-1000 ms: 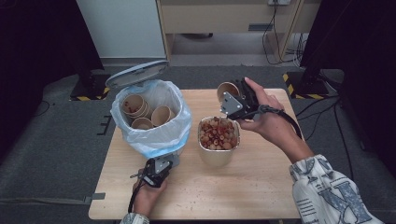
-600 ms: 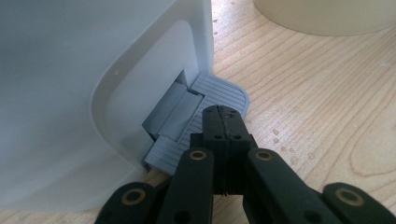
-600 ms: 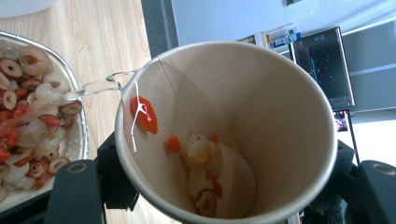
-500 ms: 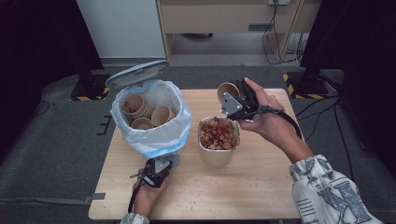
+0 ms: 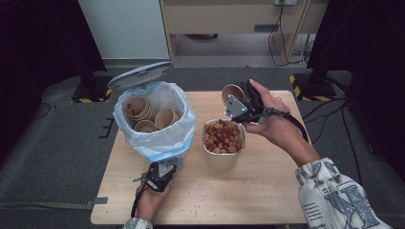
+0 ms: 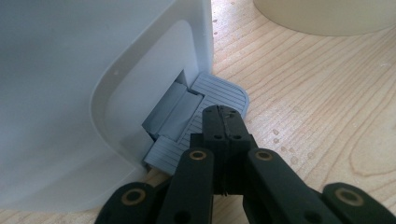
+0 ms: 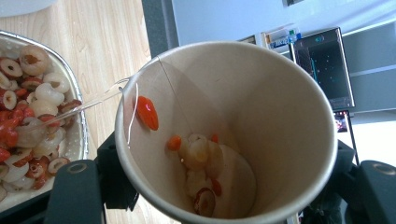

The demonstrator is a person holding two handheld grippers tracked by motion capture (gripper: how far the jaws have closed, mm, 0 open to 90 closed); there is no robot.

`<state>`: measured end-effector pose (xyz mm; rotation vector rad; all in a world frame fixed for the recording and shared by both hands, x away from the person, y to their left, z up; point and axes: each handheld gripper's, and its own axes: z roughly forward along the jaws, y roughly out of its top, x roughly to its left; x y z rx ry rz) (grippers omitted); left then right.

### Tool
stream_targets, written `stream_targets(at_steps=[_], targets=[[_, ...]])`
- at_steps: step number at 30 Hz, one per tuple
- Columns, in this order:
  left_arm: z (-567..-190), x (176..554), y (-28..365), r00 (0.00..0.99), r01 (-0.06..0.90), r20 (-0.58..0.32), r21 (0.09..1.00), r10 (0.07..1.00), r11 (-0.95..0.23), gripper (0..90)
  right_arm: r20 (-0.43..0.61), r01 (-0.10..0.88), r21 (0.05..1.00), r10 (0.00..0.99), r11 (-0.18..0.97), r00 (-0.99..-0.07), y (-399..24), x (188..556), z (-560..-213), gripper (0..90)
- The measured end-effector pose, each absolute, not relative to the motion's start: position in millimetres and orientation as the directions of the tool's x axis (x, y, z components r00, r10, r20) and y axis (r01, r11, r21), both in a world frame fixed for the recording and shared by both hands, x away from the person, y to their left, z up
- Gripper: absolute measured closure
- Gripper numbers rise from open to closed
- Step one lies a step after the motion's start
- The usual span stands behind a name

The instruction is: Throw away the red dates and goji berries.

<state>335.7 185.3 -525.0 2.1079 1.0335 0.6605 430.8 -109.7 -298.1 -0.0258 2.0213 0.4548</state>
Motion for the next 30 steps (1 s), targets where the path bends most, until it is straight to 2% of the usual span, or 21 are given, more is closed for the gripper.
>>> stream_targets(at_steps=[16, 23, 30], targets=[[-525.1, 335.8, 185.3, 0.555, 0.470, 0.140, 0.761, 0.820, -0.448, 89.9, -0.870, -0.220, 0.285, 0.155, 0.933, -0.467, -109.6, 430.0, -295.6, 27.8], [-525.1, 335.8, 185.4, 0.555, 0.470, 0.140, 0.761, 0.820, -0.448, 89.9, -0.917, -0.242, 0.134, 0.027, 0.961, -0.399, -103.3, 426.7, -301.0, 27.8], [-525.0, 335.7, 185.3, 0.555, 0.471, 0.139, 0.761, 0.820, -0.447, 89.9, -0.913, -0.236, 0.139, 0.032, 0.962, -0.407, -103.6, 427.8, -303.4, 27.8]])
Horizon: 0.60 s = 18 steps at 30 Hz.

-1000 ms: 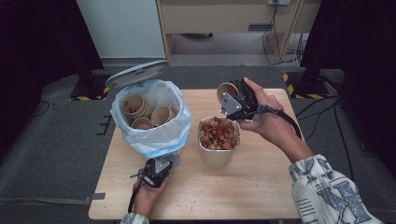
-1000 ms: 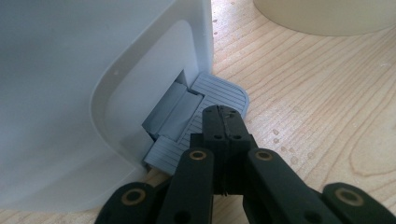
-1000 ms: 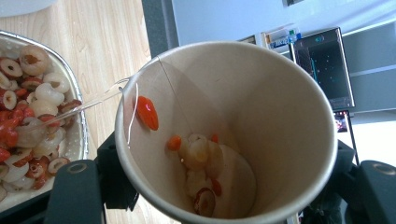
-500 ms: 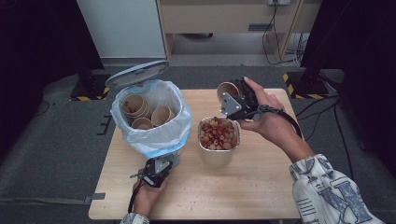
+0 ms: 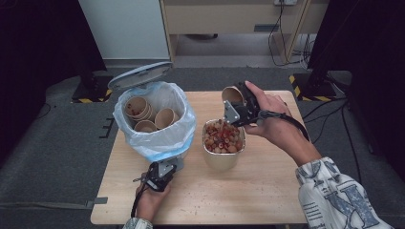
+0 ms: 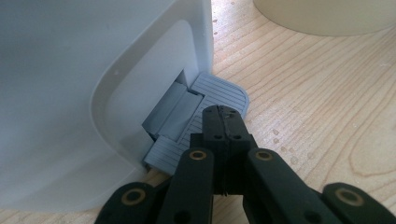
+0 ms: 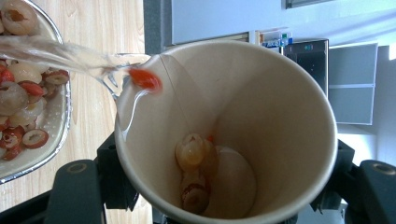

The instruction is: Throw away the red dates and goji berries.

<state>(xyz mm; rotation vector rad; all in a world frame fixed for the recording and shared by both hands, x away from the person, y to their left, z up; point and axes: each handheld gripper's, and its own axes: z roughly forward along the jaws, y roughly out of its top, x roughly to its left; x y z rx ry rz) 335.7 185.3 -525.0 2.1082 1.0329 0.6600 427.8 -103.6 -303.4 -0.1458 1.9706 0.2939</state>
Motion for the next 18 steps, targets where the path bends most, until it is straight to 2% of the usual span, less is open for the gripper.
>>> stream_targets(at_steps=[18], targets=[[-525.0, 335.7, 185.3, 0.555, 0.470, 0.138, 0.761, 0.821, -0.446, 89.9, -0.912, -0.233, 0.143, 0.037, 0.962, -0.409, -107.5, 428.7, -304.3, 27.8]])
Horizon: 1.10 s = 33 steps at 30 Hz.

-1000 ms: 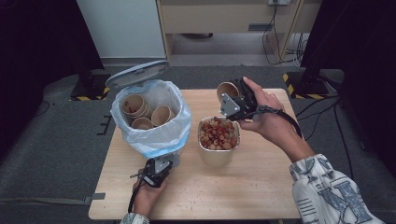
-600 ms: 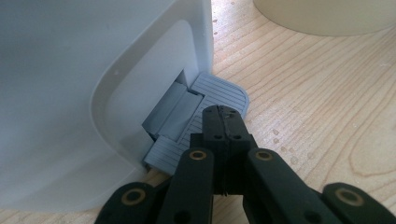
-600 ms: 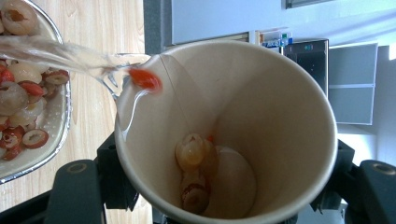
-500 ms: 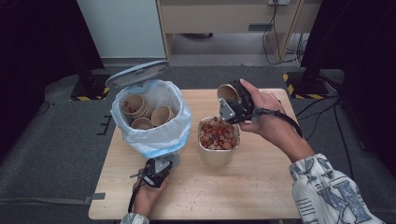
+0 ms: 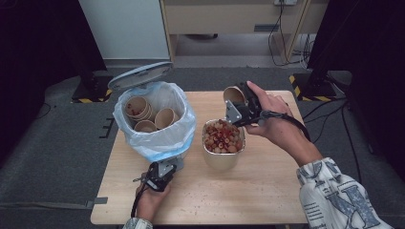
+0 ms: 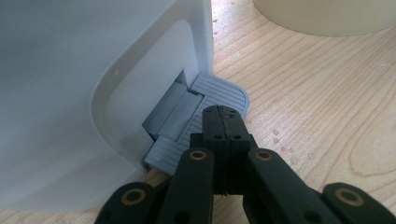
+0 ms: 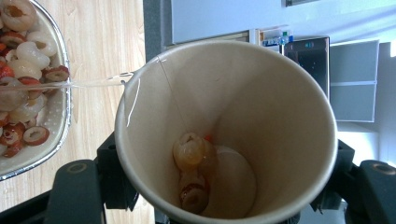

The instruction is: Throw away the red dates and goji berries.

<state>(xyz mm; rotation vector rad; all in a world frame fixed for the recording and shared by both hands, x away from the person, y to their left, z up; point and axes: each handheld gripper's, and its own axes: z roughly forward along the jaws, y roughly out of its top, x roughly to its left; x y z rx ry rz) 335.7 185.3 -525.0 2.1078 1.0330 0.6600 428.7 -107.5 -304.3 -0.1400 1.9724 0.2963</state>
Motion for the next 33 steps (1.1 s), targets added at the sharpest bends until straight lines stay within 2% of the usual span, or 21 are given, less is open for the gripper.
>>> stream_targets(at_steps=[25, 31, 33], targets=[[-525, 336, 186, 0.554, 0.471, 0.137, 0.761, 0.821, -0.446, 89.9, -0.917, -0.244, 0.130, 0.023, 0.961, -0.399, -106, 427, -306, 27.7], [-525, 336, 185, 0.554, 0.472, 0.137, 0.761, 0.821, -0.445, 89.9, -0.940, -0.259, -0.042, -0.126, 0.965, -0.318, -98, 421, -311, 27.7], [-525, 336, 185, 0.555, 0.472, 0.138, 0.760, 0.821, -0.446, 89.9, -0.940, -0.260, -0.060, -0.142, 0.964, -0.312, -97, 421, -312, 27.8]])
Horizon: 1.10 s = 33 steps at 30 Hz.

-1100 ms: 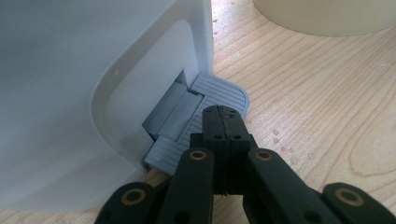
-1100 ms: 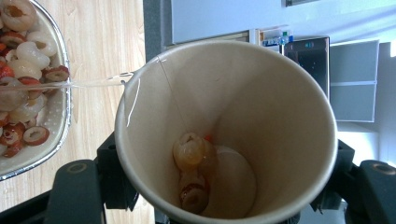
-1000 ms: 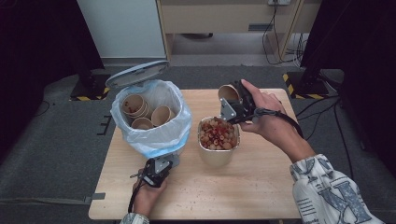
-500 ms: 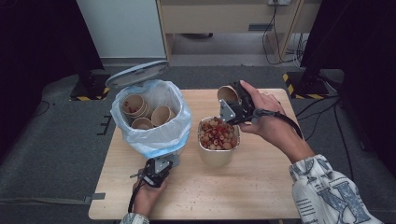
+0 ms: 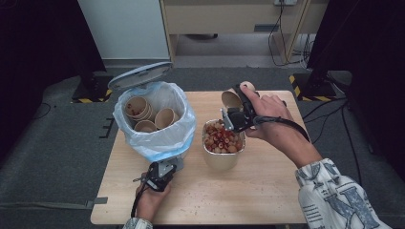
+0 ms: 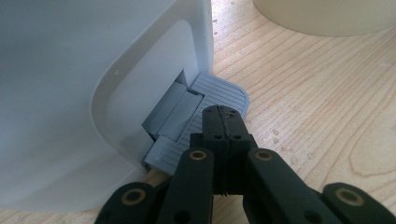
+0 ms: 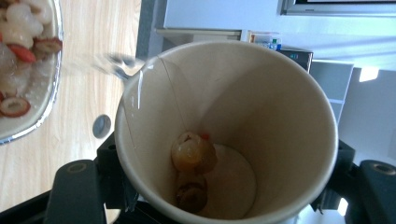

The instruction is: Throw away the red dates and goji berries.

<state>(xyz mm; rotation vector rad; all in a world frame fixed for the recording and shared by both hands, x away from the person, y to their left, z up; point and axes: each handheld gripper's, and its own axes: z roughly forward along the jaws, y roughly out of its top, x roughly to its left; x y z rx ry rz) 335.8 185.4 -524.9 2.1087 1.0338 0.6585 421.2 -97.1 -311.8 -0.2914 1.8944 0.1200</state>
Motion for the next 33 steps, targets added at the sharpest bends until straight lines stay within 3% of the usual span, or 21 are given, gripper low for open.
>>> stream_targets(at_steps=[33], targets=[[-524.9, 335.8, 185.7, 0.555, 0.473, 0.135, 0.761, 0.821, -0.445, 89.9, -0.939, -0.254, -0.062, -0.143, 0.965, -0.312, -100.8, 422.5, -312.8, 27.7]])
